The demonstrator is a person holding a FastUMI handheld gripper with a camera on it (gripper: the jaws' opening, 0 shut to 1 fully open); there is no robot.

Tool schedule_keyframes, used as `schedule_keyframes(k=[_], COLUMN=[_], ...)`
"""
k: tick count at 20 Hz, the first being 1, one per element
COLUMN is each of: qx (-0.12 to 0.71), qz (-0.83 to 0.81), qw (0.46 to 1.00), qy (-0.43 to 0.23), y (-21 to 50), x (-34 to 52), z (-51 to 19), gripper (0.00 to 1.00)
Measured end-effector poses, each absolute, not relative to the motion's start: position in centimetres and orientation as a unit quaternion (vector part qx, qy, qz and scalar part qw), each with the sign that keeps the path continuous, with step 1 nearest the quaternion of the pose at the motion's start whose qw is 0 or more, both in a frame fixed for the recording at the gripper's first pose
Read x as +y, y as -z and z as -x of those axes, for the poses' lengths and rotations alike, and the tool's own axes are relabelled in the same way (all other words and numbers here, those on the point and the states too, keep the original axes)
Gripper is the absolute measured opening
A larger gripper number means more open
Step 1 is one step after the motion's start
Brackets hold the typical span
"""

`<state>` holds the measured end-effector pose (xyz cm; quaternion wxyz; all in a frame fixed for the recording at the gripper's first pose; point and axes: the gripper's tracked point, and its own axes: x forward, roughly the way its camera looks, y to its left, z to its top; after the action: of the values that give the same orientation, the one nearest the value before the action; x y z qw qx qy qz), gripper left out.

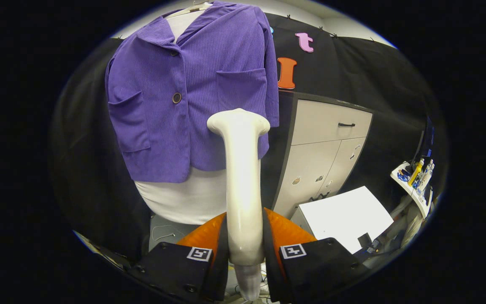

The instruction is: Iron the clothes twice with a garment steamer, once on the left side and once on the right side.

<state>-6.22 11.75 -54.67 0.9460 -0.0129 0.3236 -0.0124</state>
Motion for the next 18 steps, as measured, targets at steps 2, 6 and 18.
schedule_keyframes(k=[2, 6, 18], qx=[0.330, 0.325, 0.188], qz=[0.008, -0.002, -0.008], qw=[0.944, 0.946, 0.981], qy=[0.016, 0.021, 0.039], y=[55.2, 53.5, 36.6], x=[11.6, 11.5, 11.3], z=[6.5, 7.0, 5.0], gripper=[0.45, 0.45, 0.45])
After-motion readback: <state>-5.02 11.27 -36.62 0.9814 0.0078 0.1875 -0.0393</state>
